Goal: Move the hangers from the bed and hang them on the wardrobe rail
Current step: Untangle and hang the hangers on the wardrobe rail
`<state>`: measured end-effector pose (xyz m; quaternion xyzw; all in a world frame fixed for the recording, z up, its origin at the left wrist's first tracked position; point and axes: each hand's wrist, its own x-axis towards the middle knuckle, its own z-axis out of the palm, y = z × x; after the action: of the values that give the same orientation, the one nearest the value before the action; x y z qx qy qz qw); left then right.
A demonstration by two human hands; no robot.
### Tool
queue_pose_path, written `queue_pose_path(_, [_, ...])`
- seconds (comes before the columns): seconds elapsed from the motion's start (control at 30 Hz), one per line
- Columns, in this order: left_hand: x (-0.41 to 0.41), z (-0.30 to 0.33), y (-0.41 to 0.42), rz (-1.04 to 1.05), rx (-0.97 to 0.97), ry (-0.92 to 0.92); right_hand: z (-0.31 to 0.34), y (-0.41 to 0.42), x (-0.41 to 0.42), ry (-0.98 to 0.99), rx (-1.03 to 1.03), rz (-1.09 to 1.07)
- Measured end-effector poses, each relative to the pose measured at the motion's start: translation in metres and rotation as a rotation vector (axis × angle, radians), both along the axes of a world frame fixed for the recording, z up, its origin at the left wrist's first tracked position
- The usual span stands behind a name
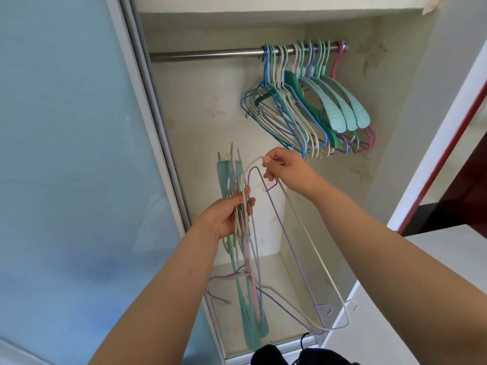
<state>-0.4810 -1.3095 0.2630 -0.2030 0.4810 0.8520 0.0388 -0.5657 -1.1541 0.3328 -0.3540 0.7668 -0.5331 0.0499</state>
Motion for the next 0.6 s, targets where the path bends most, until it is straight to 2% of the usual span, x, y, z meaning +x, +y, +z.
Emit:
queue_pose_path(0.1, [-0.006,-0.001,0.001,0.094,-0.068,0.01,0.004,0.002,0.009,0.015,0.017,0.002])
queue_pose_path(0.2, [-0.013,-0.003,0.0,0.173,-0.133,0.006,0.016,0.004,0.025,-0.127,-0.054,0.136])
queue_pose_path(0.23, [-0.016,-0.003,0.0,0.203,-0.14,0.006,0.019,0.005,0.029,-0.122,-0.043,0.173])
queue_pose_path(0.43, [-0.036,-0.006,-0.003,0.397,-0.093,-0.003,0.04,0.013,0.042,-0.086,0.073,0.304])
queue_pose_path(0.6, [-0.046,-0.017,-0.014,0.401,-0.051,-0.042,0.054,0.033,0.032,-0.082,0.118,0.344])
